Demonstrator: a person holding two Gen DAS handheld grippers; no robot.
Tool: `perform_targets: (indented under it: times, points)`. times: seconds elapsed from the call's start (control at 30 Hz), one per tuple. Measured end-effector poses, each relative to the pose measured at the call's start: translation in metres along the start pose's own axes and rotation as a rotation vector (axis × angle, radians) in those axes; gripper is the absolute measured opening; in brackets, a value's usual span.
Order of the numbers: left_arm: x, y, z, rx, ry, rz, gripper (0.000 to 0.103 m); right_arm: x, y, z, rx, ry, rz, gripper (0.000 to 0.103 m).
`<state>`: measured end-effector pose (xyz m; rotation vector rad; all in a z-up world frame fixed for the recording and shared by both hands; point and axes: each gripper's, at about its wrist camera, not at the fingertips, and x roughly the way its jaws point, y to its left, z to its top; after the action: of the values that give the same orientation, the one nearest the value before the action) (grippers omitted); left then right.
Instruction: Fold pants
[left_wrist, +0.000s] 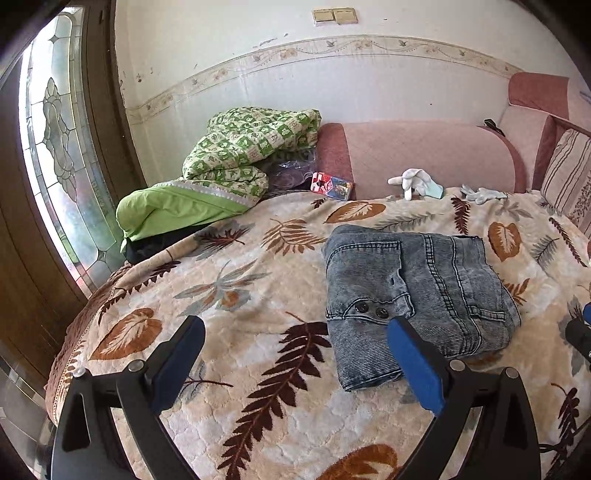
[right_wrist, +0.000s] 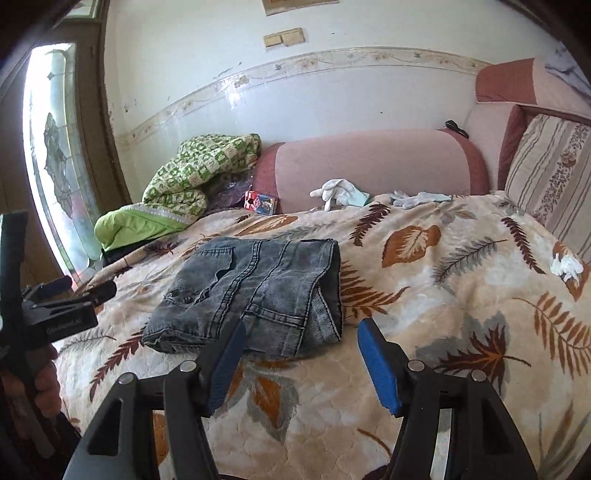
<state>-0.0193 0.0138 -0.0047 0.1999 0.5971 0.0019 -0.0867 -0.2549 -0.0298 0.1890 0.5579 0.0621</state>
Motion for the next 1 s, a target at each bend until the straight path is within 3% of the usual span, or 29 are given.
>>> perform_targets:
  times: [0.33,1.0]
  points:
    - [-0.0044,-0.0010,0.0004,-0.023,-0.007,-0.044,0.099,0.0007,0.0126,-0.0033,-0.043,-0.025,-0.002,0.067]
    - [-0.0099,0.0041,0.0004,-0.042,-0.016,-0.029,0.099,-0.0055,0.0122,-0.0016,-0.036,-0.056,0.001,0.067]
